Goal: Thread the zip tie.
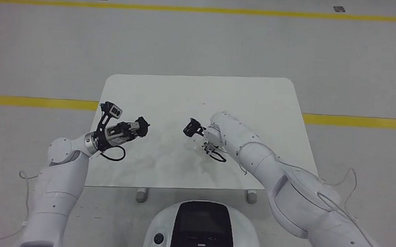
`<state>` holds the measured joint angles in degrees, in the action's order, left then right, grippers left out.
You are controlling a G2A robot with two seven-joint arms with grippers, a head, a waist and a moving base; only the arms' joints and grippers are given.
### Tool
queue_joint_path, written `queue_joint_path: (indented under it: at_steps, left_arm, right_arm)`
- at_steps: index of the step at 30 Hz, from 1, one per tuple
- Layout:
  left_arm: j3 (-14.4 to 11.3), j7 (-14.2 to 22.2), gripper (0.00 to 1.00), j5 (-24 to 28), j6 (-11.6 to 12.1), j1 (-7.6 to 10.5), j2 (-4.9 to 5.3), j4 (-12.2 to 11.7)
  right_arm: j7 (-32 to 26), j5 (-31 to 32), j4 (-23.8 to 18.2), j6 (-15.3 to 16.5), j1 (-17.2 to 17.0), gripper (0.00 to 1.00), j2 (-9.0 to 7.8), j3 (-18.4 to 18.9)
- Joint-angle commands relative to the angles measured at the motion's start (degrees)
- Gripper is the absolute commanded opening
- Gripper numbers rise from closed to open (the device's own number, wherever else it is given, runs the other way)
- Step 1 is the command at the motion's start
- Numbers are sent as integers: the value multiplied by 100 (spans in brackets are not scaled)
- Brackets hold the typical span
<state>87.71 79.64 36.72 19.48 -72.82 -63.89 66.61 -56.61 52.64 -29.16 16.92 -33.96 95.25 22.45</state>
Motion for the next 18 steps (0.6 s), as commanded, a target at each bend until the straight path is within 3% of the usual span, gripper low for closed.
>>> queue_joint_path:
  at_steps: [1,4,18]
  left_arm:
    - [0,0,0,0,0,0,0,0]
    - [0,0,0,0,0,0,0,0]
    - [0,0,0,0,0,0,0,0]
  right_arm:
    - [-6,-14,82,19,16,9,39,6]
    - [-1,-16,177,44,37,0,90,12]
    - [-114,-9,344,85,189,0,217,125]
